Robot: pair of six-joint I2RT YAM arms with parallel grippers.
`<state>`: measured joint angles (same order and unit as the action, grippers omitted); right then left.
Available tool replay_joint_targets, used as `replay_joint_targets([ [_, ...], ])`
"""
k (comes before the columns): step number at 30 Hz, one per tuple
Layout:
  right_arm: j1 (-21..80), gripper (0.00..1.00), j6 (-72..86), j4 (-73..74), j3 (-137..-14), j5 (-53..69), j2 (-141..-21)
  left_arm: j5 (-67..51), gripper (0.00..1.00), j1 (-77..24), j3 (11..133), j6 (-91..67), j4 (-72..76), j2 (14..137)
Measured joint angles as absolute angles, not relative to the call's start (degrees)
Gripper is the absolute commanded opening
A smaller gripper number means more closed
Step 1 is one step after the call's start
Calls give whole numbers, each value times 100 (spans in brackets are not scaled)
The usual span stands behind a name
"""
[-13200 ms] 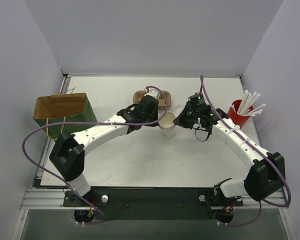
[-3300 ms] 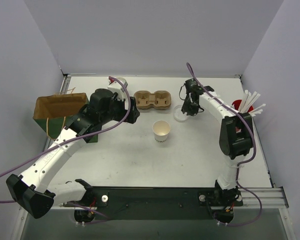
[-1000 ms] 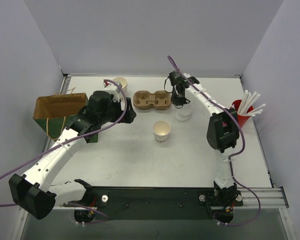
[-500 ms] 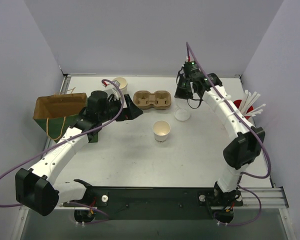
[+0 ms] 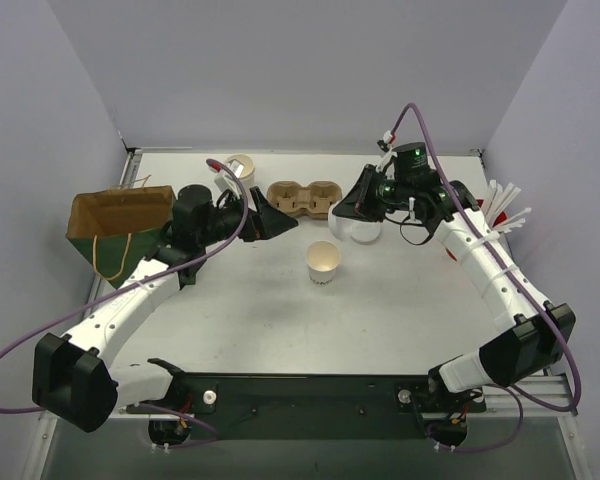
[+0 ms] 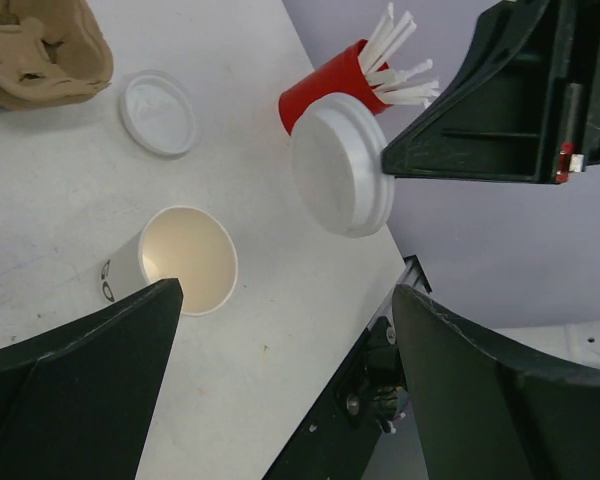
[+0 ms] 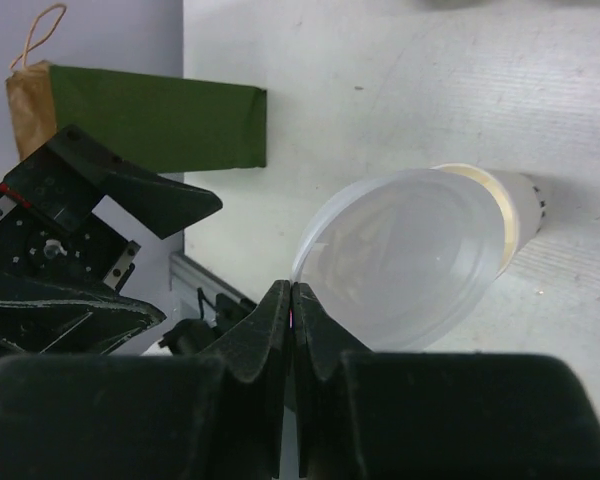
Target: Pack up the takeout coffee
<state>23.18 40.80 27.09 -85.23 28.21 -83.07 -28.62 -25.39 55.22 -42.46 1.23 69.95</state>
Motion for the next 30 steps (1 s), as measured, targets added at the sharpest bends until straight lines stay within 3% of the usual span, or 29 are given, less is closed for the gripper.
replay_joint_targets([
  [13, 2095, 0, 5719, 259, -6971, 4569, -7631, -3677, 97, -2541, 5186, -5229, 1317, 6930],
  [30, 2193, 0, 7682, -2740, -6259, 5524, -7765, -4001, 97, -2539, 5356, -5068, 1199, 6888],
])
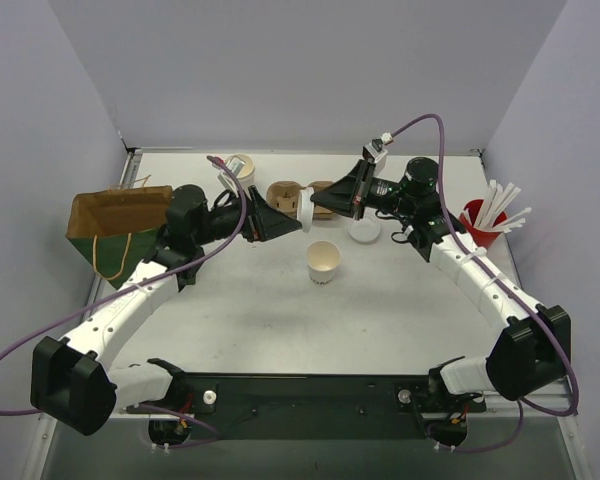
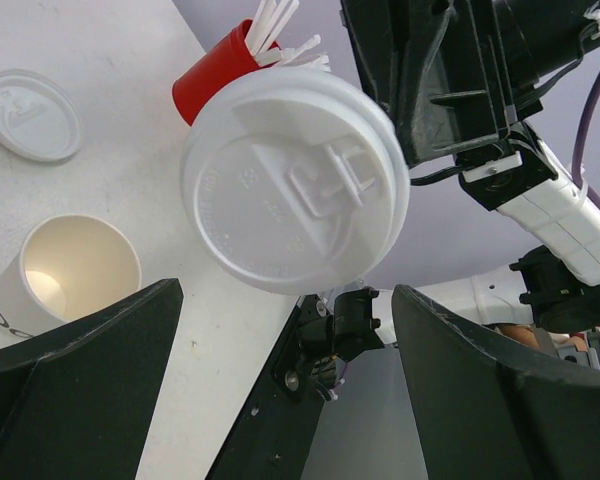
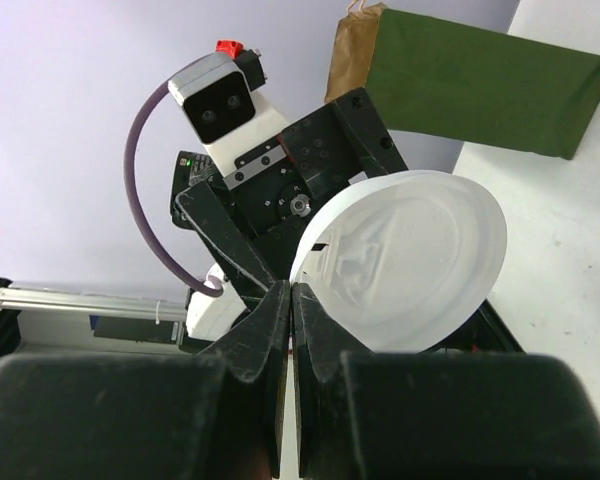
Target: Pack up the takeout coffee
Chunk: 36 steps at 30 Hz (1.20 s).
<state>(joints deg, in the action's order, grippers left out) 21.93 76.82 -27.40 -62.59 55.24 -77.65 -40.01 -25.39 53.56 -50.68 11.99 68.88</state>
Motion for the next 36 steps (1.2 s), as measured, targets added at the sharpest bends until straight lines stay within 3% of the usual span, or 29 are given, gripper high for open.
replay_joint_targets([
  [36, 2449, 0, 8399, -3752, -6123, 5839, -8038, -4858, 97, -2075, 6090, -4912, 1116, 7238],
])
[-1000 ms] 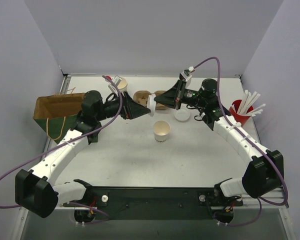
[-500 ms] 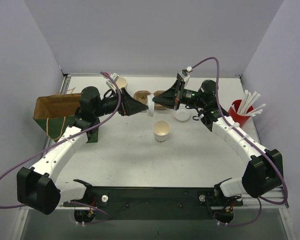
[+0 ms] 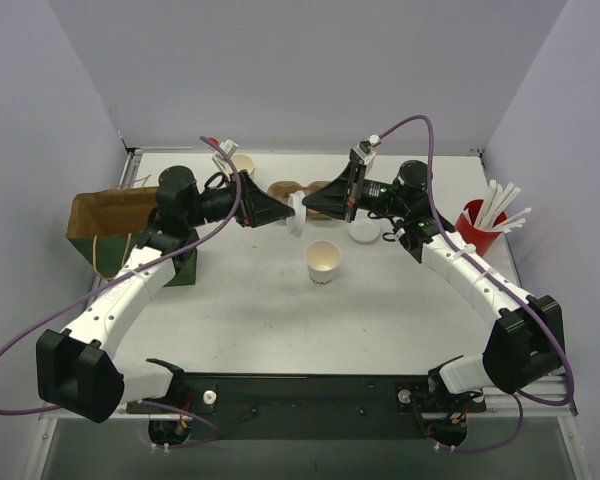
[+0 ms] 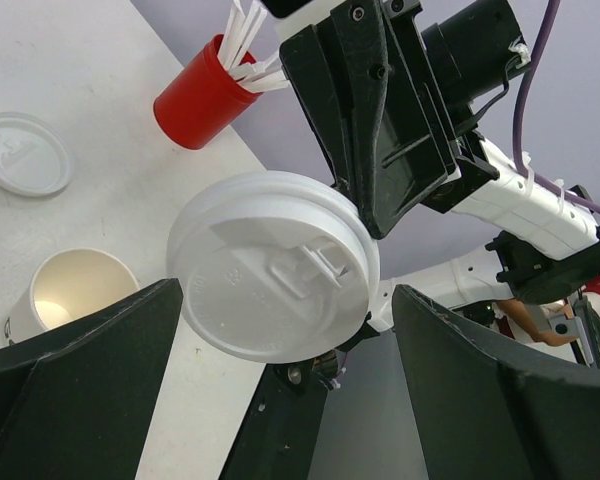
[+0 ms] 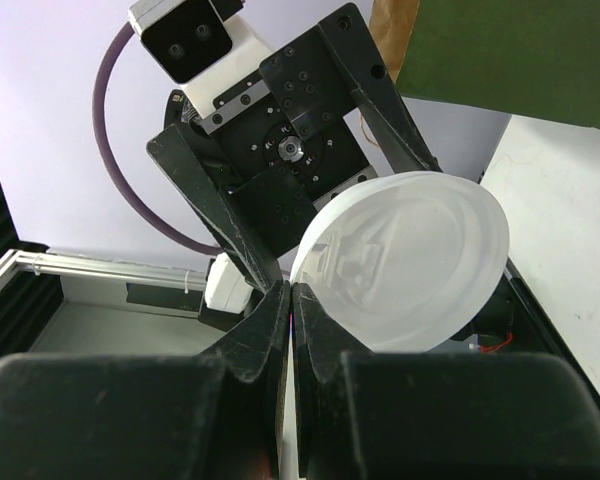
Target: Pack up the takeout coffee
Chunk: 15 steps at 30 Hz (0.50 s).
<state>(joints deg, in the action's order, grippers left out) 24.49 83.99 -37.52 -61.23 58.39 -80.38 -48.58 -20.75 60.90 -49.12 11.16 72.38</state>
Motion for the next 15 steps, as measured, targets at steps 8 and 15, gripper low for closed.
replay_joint_targets([
  [8, 2519, 0, 8423, -3756, -6141, 5859, -8084, -5002, 97, -2049, 6250, -4764, 998, 7323],
  [15, 2561, 0, 8458, -3782, -6248, 5898, -8169, -5046, 97, -1997, 6305, -4558, 827, 7332],
])
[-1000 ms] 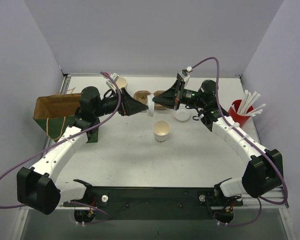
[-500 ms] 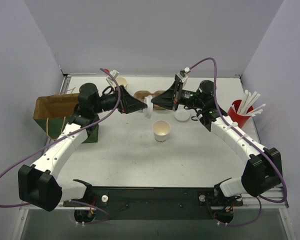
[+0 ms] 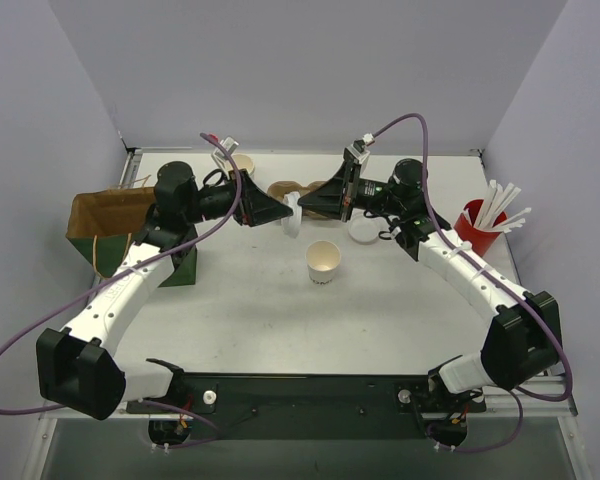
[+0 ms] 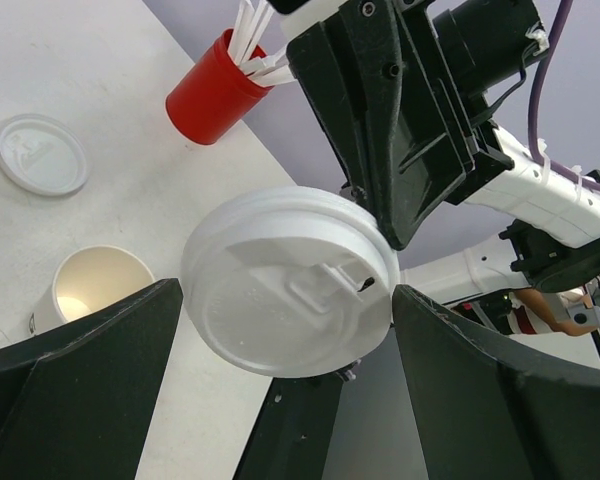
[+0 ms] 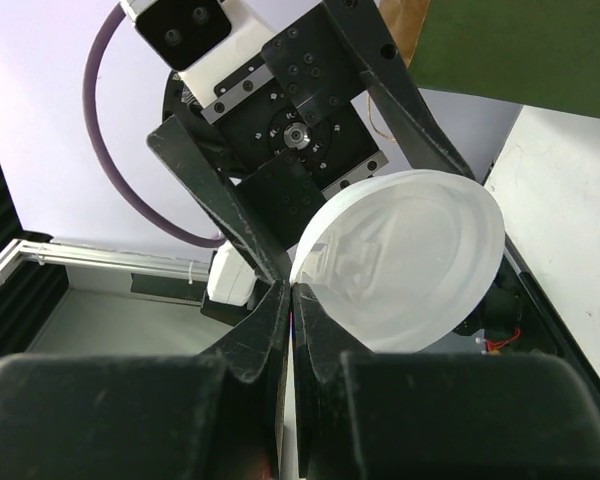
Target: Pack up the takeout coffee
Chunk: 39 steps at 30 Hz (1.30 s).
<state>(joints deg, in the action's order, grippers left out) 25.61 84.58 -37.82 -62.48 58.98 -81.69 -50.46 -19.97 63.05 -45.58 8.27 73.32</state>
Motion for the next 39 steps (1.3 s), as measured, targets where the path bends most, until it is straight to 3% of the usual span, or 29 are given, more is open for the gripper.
replay_joint_targets([
  [39, 2711, 0, 8696, -4012, -6517, 5942, -8401, -5354, 97, -1859, 6270, -4523, 943, 7330],
])
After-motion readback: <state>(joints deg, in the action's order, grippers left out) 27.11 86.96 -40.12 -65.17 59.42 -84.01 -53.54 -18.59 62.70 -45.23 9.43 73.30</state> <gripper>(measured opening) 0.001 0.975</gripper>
